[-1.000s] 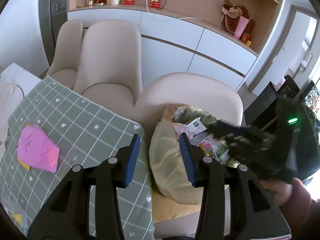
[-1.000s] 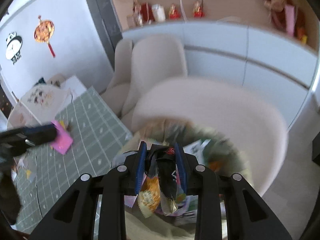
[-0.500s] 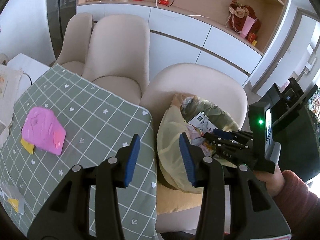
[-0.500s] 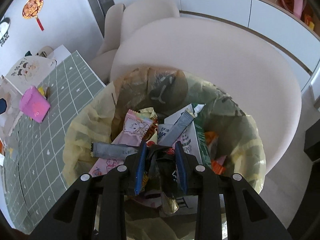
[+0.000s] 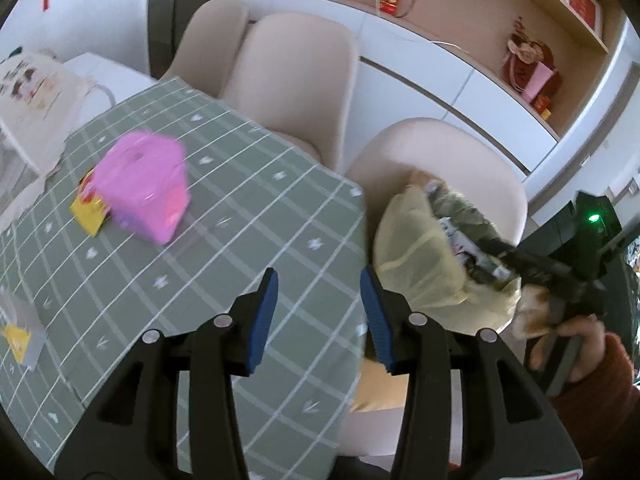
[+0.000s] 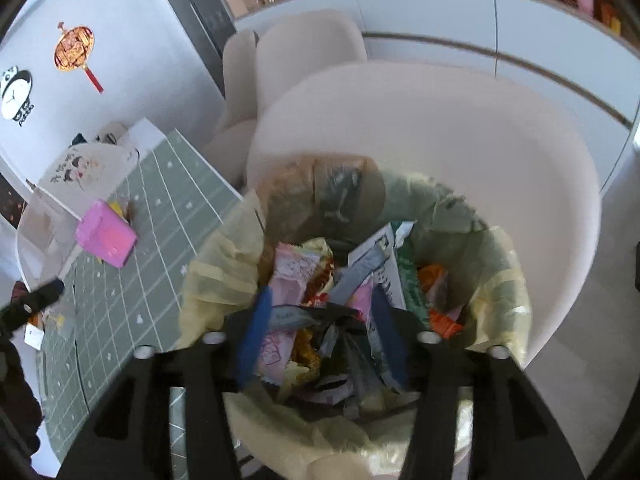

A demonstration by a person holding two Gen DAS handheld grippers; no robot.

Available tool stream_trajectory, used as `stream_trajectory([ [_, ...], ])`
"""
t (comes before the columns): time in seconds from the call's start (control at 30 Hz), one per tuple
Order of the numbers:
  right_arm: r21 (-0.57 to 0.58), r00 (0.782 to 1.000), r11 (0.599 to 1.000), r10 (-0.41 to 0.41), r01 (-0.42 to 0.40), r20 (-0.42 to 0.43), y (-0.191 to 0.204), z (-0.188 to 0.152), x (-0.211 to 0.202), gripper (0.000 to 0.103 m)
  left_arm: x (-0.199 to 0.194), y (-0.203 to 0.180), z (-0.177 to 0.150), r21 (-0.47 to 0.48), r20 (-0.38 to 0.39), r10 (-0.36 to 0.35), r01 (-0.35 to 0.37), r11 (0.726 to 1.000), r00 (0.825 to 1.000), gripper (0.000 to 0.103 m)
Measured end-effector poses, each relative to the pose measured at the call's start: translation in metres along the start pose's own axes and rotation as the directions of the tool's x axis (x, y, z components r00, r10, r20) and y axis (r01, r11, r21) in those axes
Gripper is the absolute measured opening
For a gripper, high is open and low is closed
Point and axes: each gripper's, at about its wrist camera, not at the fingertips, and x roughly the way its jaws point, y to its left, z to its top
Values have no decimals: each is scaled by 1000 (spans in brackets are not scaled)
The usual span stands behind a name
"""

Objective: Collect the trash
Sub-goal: 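Open the right tool over the bin to drop the dark wrapper, then return to the table and grasp the yellow Nabati wafer bag with the left tool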

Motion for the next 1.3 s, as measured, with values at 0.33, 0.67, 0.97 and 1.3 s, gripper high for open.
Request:
stream_trajectory([
  [0.33, -52, 984, 998, -27, 37, 178, 64, -3, -65, 52, -28, 115, -20, -27, 18, 66, -65, 998, 998, 42],
  [0.67, -174, 987, 983, 78, -52, 143, 180, -20, -59, 52, -65, 176, 22, 121, 108, -10, -3, 993, 994, 42],
  [0.97, -254, 999, 967, 27, -17, 34, 247, -45, -10, 52, -79, 244, 71, 176, 194, 0, -34, 984, 981, 43],
  [1.3, -308, 1000, 951, -23, 16, -18, 261, -52, 26, 52, 2, 299, 101, 187, -19, 16, -12, 982, 1000, 43],
])
